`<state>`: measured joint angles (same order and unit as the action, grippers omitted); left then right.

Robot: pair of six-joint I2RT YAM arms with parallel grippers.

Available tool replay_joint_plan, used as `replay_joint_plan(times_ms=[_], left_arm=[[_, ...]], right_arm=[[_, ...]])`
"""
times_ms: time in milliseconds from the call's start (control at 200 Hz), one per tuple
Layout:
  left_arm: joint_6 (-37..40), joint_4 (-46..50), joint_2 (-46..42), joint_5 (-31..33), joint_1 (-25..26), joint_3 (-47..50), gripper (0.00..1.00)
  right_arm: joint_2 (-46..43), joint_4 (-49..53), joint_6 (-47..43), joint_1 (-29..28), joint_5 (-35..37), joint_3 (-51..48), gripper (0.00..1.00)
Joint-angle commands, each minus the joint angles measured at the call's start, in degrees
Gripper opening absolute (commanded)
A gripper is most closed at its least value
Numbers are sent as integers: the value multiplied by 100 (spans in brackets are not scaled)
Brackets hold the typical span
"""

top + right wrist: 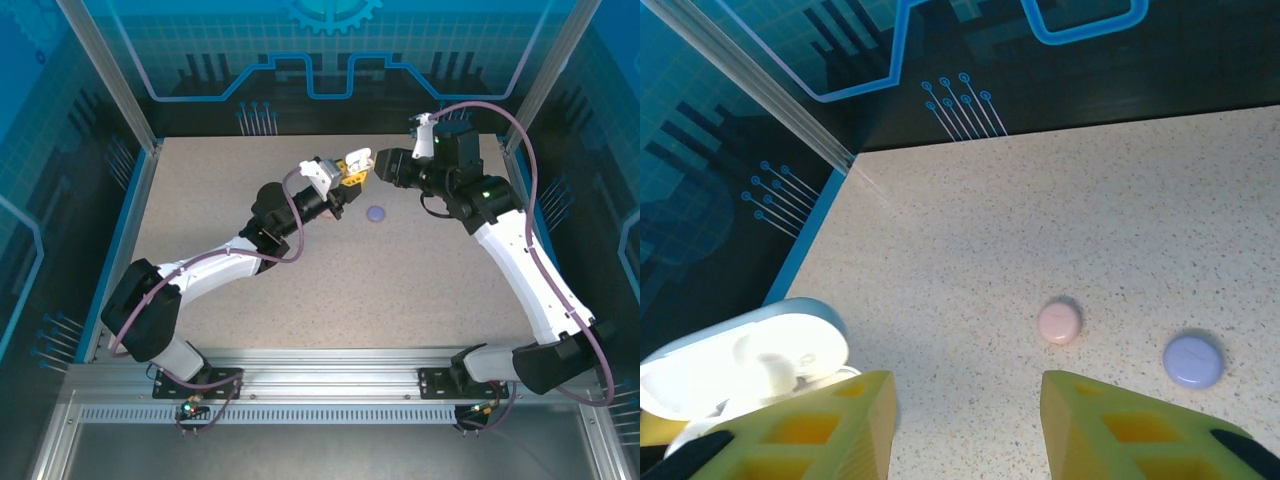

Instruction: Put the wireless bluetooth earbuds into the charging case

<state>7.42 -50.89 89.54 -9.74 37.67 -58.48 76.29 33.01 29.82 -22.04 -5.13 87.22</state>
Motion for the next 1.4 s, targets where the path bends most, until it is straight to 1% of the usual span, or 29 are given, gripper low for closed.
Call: replay_joint_plan(times_ms=[0,105,260,405,510,590,920,1065,1396], left_arm=[[-83,-252,-51,-37,10,-140,0],[-81,-254,-46,-32,10,-145,0],[-86,-241,-42,-44,8,-143,0],[-100,-238,-24,-55,8,-143,0],[-100,-241,-27,-54,11,-155,0],[-108,-244,-28,-63,12,-164,0],[-100,-219,-47,-55,6,-164,0],[-92,-219,-59,-41,11,-155,0],[-57,-220,-77,-29,4,-142,0]], right_arm=[[-78,-66,68,60,-142,-16,43],[-190,-179,117,60,-240,-34,43],[-405,-259,131,-6,-347,29,46],[-361,-184,54,-132,-358,253,52],[-195,-136,20,-203,-418,380,58],[-59,-127,16,-243,-465,439,60],[216,-129,17,-265,-524,459,61],[188,-59,-11,-237,-459,378,61],[-104,47,47,127,-461,38,59]])
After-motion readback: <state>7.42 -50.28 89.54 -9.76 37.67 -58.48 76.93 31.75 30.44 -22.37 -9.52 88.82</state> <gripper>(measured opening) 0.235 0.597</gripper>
